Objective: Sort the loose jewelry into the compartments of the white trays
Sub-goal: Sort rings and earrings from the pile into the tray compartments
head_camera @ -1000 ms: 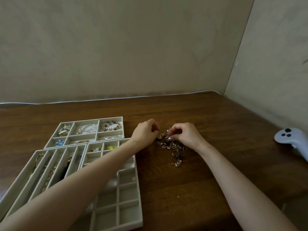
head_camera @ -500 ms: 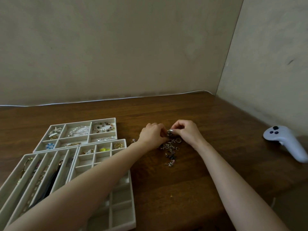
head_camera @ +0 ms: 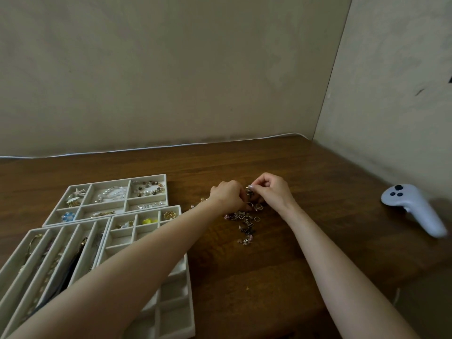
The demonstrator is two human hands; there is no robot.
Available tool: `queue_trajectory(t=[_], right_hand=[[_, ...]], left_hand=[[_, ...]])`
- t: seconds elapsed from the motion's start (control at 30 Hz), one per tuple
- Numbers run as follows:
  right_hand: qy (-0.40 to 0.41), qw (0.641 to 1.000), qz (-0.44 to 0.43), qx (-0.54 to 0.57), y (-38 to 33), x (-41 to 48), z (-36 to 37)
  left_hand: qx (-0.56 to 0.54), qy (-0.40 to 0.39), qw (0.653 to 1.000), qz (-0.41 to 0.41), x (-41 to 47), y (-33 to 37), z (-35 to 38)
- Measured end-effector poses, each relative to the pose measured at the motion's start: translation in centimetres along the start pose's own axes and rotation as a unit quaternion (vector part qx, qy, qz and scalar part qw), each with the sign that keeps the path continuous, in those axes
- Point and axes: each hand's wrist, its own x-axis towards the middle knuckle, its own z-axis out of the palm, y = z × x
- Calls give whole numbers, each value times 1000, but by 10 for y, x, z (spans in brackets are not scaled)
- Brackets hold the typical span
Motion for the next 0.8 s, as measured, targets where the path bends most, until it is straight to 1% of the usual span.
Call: queue_trajectory(t=[0.07,0.17,0.27,0.4,0.63,0.8], right_hand=[[3,1000,-2,-3,0,-1,0],[4,1000,-6,10,-1,-1,0],[-26,999,-11,38,-1,-1,-1],[-63,997,-18,31,-2,-3,-1],[-65,997,-32,9,-1,-3,-2],[-36,997,-47,40,-2,-5,-2]], left_hand=[[-1,13,1000,7,-1,0,0],[-18,55,998,15,-5,-4,0],[-83,82,993,15,-9,-9,-2],[-128,126,984,17,-13,-13,-4],[-159,149,976,15,-21,-18,-7],[-176,159,971,13,-30,-24,-12]])
